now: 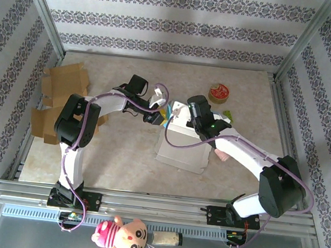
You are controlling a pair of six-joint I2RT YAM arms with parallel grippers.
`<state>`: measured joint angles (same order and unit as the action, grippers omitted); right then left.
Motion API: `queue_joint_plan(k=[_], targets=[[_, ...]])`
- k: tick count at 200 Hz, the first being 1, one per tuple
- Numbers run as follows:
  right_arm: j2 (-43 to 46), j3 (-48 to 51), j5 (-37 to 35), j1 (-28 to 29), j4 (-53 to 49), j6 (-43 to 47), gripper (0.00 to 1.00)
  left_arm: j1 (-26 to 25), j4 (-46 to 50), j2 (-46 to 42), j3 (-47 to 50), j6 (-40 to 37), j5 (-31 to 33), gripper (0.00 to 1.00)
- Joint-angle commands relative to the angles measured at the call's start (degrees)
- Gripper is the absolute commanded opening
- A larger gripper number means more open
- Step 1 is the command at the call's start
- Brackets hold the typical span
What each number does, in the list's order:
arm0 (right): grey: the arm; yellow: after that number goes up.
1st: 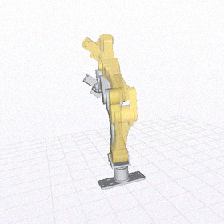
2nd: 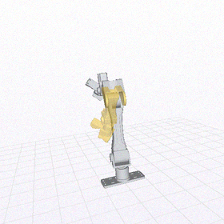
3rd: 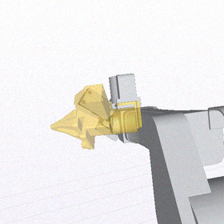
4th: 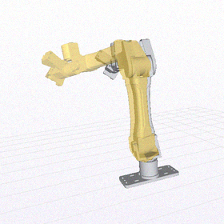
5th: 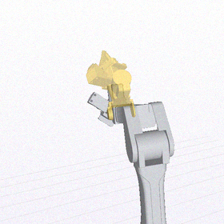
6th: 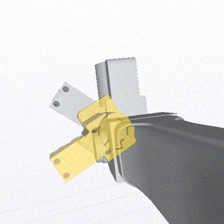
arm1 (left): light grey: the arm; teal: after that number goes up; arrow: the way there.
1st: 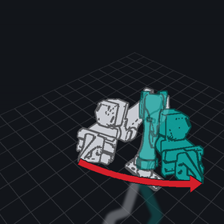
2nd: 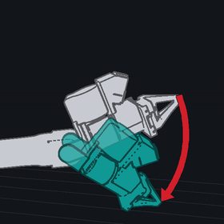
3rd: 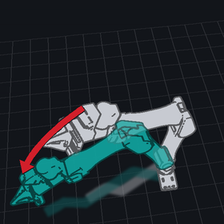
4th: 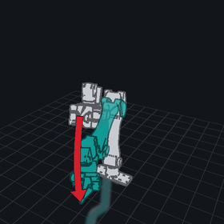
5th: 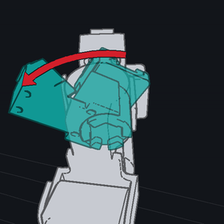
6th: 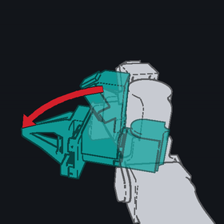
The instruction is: Fold the paper box
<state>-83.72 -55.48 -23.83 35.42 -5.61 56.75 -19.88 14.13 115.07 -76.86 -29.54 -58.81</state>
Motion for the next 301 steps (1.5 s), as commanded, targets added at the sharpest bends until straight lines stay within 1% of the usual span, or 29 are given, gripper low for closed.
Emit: queue_joint_plan(k=[1,21,45,61,81,90,105,121,133,146,166,178,196,212,226,247,265,285,301], targets=[[2.32,3.5,-0.62,0.69,4.25,-0.74,0.0,-0.61,-3.6,0.25,1.48,-0.16,0.39,0.42],[3.24,7.21,-0.69,1.12,8.19,2.42,0.0,-0.66,-4.14,0.07,2.51,-0.17,1.47,0.41],[3.9,10.08,-1.2,1.45,11.34,5.26,0.0,-0.67,-5.61,-0.41,3.88,0.05,1.17,0.39],[3.89,10.32,-1.0,1.49,11.32,5.09,0.0,-0.67,-5.59,-0.37,3.55,0.68,0.23,0.38],[3.27,9.32,-0.43,1.49,10.48,3.09,0.0,-0.61,-3.76,0.28,2.07,1.32,-3.72,0.38],[3.09,8.56,-0.21,1.34,10.02,1.73,0.0,-0.64,-3.32,0.42,1.55,1.73,-4.3,0.39],[3.13,7.89,0.44,0.97,9.65,0.18,0.0,-0.65,-3.37,-0.21,2.07,1.7,-2.36,0.42],[3.13,7.59,0.77,0.79,9.57,0.74,0.0,-0.31,-1.75,-1.67,3.35,-1.83,1.9,0.42],[3.11,7.41,0.81,0.62,9.22,1.14,0.0,0.28,0.25,-2.58,3.85,-4.51,4.55,0.4],[3.13,7.32,0.88,0.4,8.98,1.23,0.0,1.68,-2.6,-3.37,5.05,-2.72,2.46,0.4],[2.88,7.03,0.69,0.08,8.26,0.69,0.0,3.03,-5.43,-2.93,5.03,1.4,2.39,0.39],[2.69,6.79,0.05,0.08,8.15,0.57,0.0,3.59,-4.35,-2.17,3.51,2.76,2.1,0.41],[2.69,6.71,0.01,0.09,8.02,0.58,0.0,4.3,-4.66,-1.73,3.56,3.62,-0.09,0.5],[2.62,6.54,0.06,0.06,7.89,0.61,0.0,5.35,-9.09,-2.55,6.15,5.2,-3.28,0.54],[2.44,6.28,0.1,0.09,7.73,0.7,0.0,5.96,-13.07,-3.25,7.67,8.0,-3.82,0.57],[2.03,5.96,-0.27,0.07,7.72,0.37,0.0,5.36,-15.45,-3.42,7.6,10.08,-6.69,0.57],[1.72,5.65,-0.93,0.25,8.04,-0.06,0.0,4.33,-16.18,-2.59,6.93,10.06,-5.68,0.56],[2.19,6.64,-0.65,0.73,9.35,0.62,0.0,3.69,-14.21,-0.29,4.79,9.59,-5.52,0.51],[3.14,8.66,-0.68,1.59,11.75,2.5,0.0,2.64,-9.69,0.55,3.4,5.8,-4.94,0.48]])
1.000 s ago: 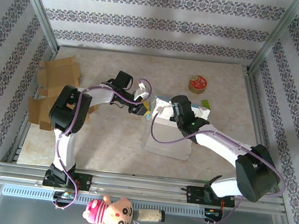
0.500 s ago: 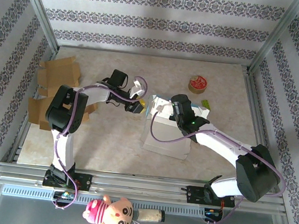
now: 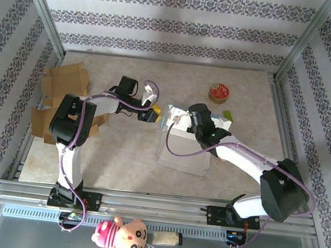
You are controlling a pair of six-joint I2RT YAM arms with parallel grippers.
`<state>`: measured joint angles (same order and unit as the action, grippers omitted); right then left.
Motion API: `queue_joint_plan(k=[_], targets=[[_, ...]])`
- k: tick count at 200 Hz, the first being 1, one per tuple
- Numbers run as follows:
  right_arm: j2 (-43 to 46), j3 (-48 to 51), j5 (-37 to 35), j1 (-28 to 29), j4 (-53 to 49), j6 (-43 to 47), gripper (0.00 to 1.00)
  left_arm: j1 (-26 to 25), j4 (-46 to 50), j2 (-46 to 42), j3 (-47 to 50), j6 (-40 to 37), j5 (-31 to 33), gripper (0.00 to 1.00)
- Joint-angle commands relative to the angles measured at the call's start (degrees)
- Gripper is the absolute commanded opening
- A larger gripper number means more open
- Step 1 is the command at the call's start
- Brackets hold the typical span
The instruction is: Fold the paper box
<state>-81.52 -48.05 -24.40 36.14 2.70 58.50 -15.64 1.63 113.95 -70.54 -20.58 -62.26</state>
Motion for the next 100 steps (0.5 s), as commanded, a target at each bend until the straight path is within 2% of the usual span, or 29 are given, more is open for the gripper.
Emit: queue_joint_plan(k=[1,17,44,100], targets=[[0.97,1.31,-0.16,0.96,3.63,0.92,0.0,-1.68,3.1,1.69,-2.97,-3.51,-1.38,0.47],[2.11,3.39,-0.94,1.72,6.32,2.02,0.0,-2.54,7.55,1.8,-3.79,-7.48,0.18,0.43],[3.03,4.84,-1.97,2.16,8.35,2.1,0.0,-2.77,8.25,1.56,-3.6,-8.32,-0.32,0.4],[2.66,6.82,-4.69,3.43,12.92,4.67,0.0,-2.87,13.7,2.15,-5.56,-11.67,-0.67,0.41]])
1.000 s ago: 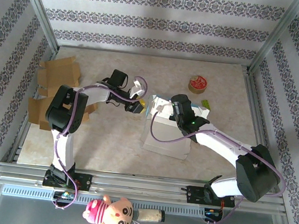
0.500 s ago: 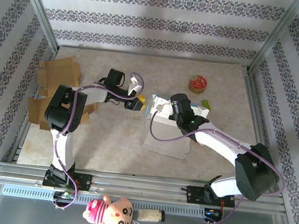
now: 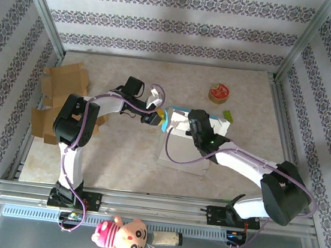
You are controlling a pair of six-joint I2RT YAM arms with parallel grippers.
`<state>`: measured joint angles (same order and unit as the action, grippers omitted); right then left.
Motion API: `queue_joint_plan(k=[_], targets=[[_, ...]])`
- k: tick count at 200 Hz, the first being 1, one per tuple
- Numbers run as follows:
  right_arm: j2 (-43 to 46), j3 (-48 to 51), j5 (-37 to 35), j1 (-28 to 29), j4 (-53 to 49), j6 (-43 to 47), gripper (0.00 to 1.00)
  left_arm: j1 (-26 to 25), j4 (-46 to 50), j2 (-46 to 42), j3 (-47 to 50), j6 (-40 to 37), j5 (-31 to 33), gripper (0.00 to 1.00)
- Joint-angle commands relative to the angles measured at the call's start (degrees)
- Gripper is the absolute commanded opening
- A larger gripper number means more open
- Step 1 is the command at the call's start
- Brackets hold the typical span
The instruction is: Fold the paper box
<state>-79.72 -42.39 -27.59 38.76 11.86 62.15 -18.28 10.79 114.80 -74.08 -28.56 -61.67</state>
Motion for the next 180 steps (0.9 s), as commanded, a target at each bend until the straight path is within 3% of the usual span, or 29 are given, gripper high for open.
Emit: queue_joint_plan(k=[1,57,97,180], targets=[[0.87,1.17,-1.5,0.8,3.86,0.99,0.0,-0.25,4.57,1.34,-2.07,-3.7,-1.3,0.41],[1.74,3.58,-2.89,1.43,8.83,3.05,0.0,-3.7,8.26,0.92,-2.51,-7.16,1.1,0.38],[2.7,10.14,-4.67,2.75,18.08,8.31,0.0,-4.27,2.98,-1.46,1.52,-5.29,3.9,0.38],[5.3,16.4,-4.01,4.07,22.03,10.77,0.0,-7.78,6.39,-1.17,1.58,-6.33,8.43,0.38]])
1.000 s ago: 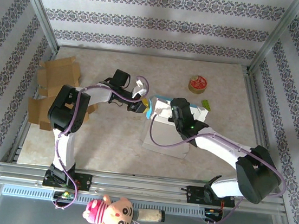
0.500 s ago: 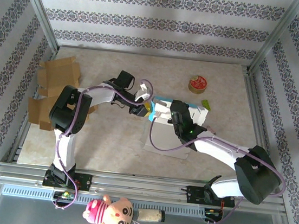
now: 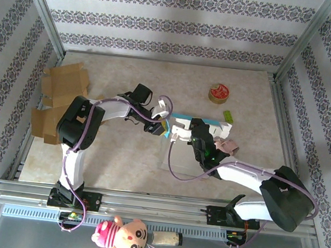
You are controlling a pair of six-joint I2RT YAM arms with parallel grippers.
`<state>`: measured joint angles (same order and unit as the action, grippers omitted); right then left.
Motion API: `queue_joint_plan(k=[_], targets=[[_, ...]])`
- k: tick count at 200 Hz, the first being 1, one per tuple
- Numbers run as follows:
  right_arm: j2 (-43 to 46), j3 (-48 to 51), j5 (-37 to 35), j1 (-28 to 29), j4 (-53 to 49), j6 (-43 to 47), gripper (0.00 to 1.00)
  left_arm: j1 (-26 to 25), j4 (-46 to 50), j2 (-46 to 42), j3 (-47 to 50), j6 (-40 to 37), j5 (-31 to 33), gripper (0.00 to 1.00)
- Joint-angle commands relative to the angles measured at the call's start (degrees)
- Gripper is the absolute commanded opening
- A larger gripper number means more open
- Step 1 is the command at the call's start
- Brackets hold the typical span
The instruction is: Fold the paper box
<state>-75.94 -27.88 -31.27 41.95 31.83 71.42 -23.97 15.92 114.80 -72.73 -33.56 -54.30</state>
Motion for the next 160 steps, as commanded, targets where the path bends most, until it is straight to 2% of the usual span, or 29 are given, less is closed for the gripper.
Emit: queue_joint_plan(k=[1,69,85,113,140,160], targets=[[1.55,1.92,-0.31,0.91,2.07,1.47,0.0,-2.12,1.02,-1.17,0.35,-1.15,1.1,0.38],[1.08,1.2,-0.33,1.27,0.82,-0.88,0.0,-4.63,-15.21,-1.97,3.85,12.67,4.32,0.39],[1.8,1.33,0.13,1.24,0.47,-1.98,0.0,-5.16,-23.17,-1.99,6.28,19.41,7.99,0.47],[2.04,1.6,0.43,1.25,0.07,-2.93,0.0,-6.23,-36.66,-1.57,10.4,30.57,15.51,0.53],[1.89,1.27,0.59,1.22,-0.15,-2.95,0.0,-7.99,-39.15,-0.31,9.83,35.66,24.27,0.53],[1.85,1.09,0.86,1.25,-0.53,-3.45,0.0,-8.83,-39.82,0.58,9.1,39.02,28.31,0.51]])
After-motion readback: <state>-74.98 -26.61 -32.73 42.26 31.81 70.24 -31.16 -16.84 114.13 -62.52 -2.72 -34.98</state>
